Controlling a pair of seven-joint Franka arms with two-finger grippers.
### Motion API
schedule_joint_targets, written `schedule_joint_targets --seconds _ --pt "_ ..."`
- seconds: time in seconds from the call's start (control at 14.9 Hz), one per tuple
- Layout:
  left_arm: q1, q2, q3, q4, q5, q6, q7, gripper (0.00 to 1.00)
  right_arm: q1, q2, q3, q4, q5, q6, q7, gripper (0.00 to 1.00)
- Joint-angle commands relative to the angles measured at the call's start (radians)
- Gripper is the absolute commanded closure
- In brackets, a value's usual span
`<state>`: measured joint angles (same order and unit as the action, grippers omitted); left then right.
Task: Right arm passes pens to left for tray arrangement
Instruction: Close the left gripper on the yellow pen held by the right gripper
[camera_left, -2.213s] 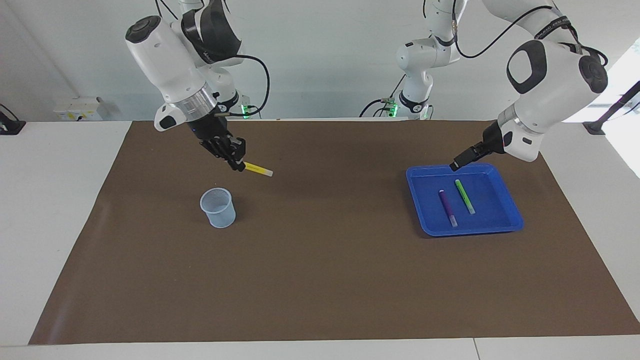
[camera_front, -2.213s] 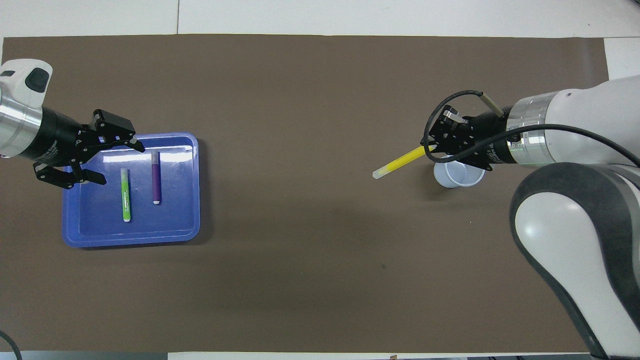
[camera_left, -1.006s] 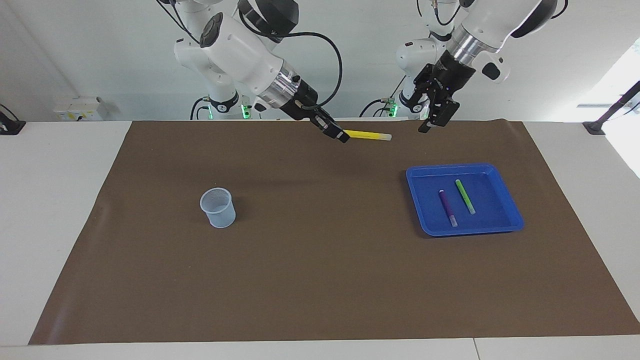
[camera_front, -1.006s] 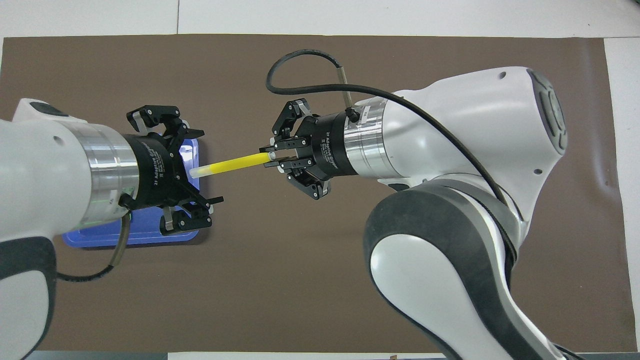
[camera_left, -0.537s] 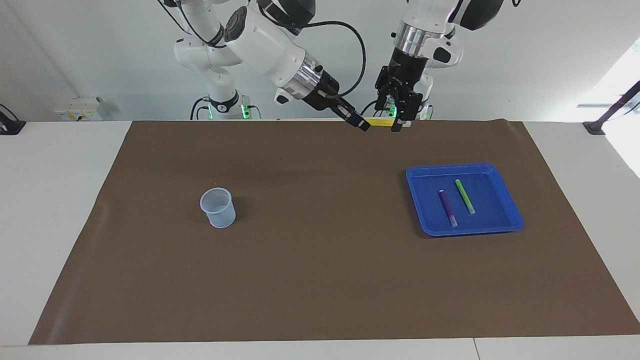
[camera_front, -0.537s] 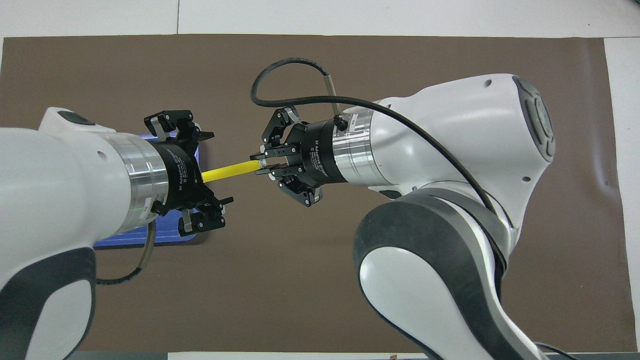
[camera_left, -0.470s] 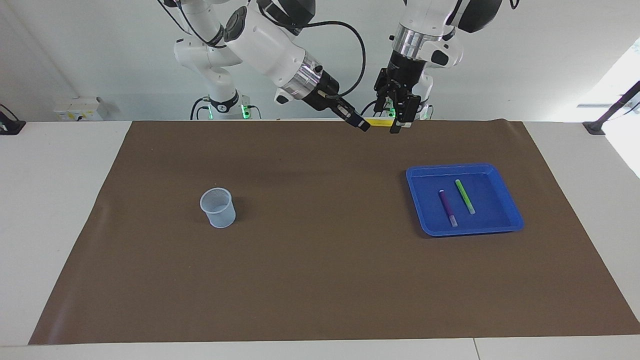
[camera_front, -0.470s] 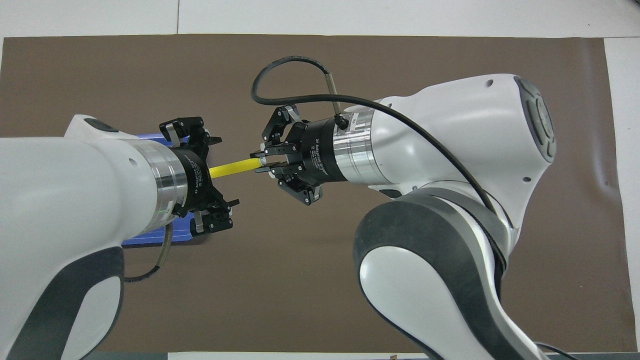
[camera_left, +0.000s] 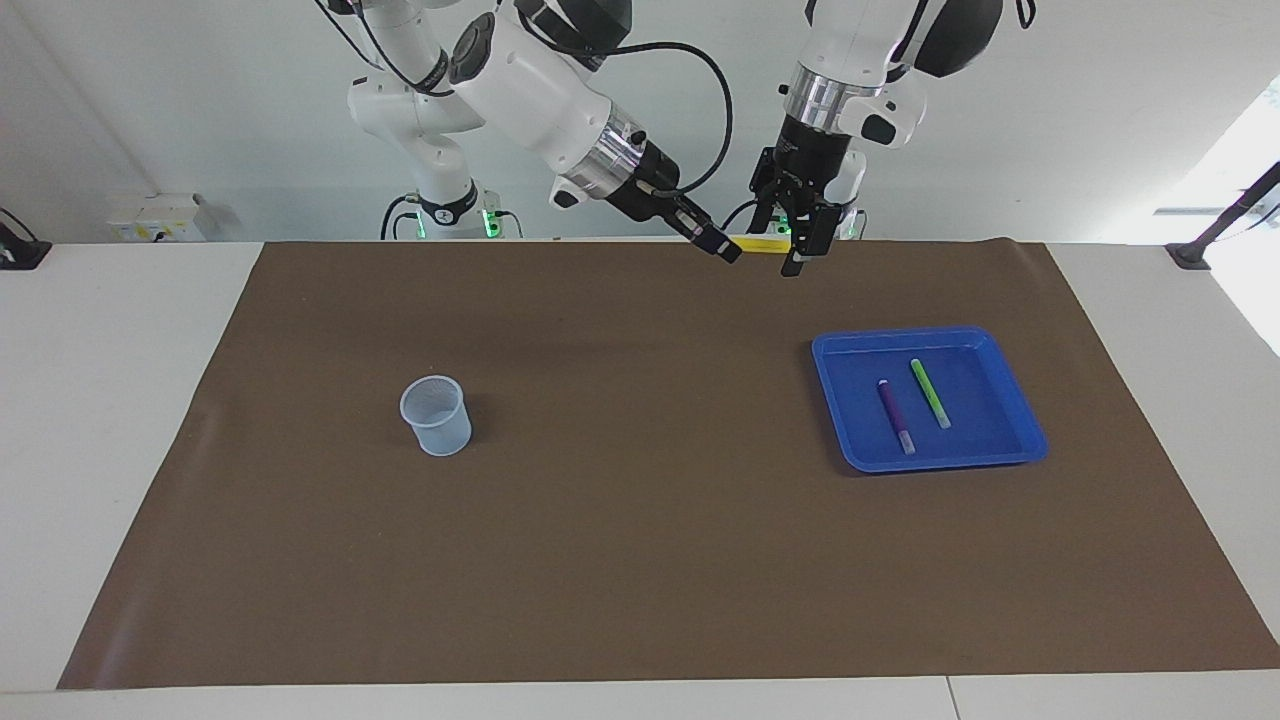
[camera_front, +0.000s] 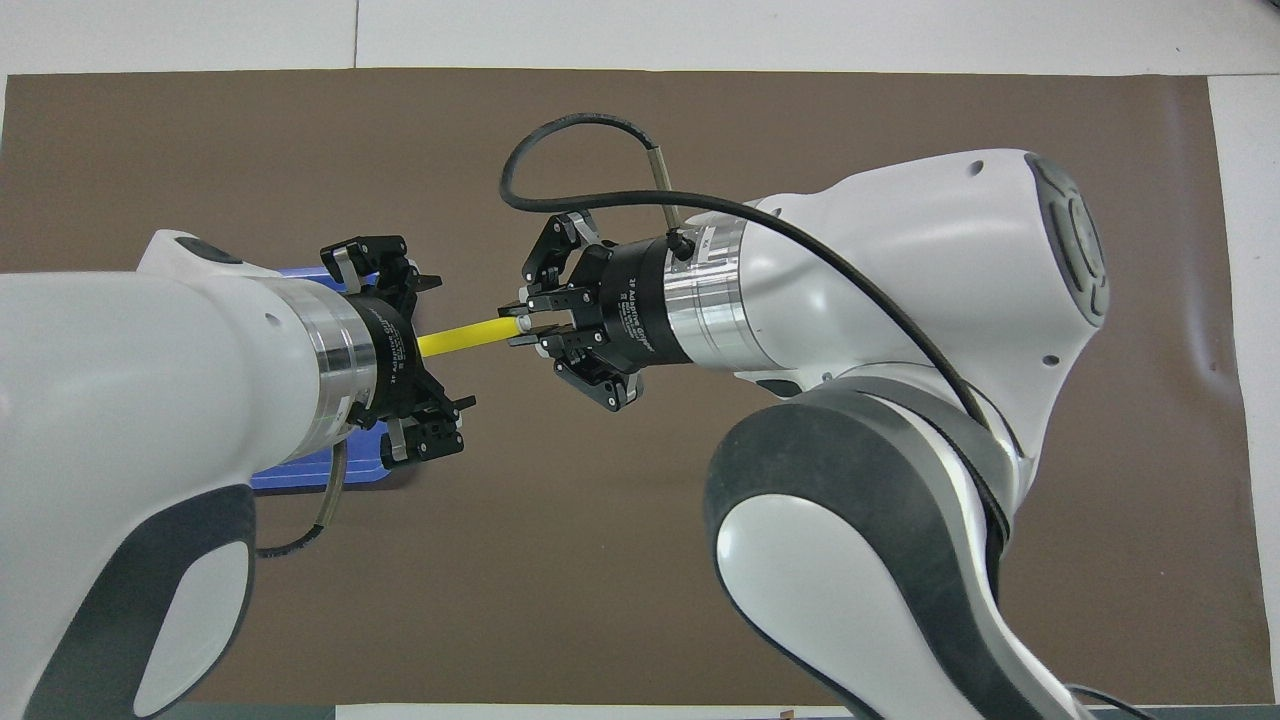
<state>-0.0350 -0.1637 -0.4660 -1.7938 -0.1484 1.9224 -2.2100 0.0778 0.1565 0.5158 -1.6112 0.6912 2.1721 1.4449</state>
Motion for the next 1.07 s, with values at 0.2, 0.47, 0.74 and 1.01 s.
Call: schedule_joint_targets --seconds 0.2,0.47,0.74,1.01 --pt "-0.002 -0.010 0.009 0.005 0.018 -0.005 -0.007 0.24 0.002 0.012 0.009 0.010 0.001 0.025 0.008 1.00" --pt "-0.002 -0.014 0.009 0.013 0.018 -0.008 -0.007 0.29 0.002 0.012 0.009 0.008 0.001 0.026 0.006 1.00" --pt "-0.002 -0.016 0.010 0.013 0.018 -0.006 -0.007 0.42 0.000 0.012 0.009 0.007 0.001 0.025 0.005 1.00" --pt "-0.002 -0.017 0.012 0.011 0.018 -0.005 -0.005 1.00 0.002 0.012 0.009 0.007 -0.001 0.025 0.005 1.00"
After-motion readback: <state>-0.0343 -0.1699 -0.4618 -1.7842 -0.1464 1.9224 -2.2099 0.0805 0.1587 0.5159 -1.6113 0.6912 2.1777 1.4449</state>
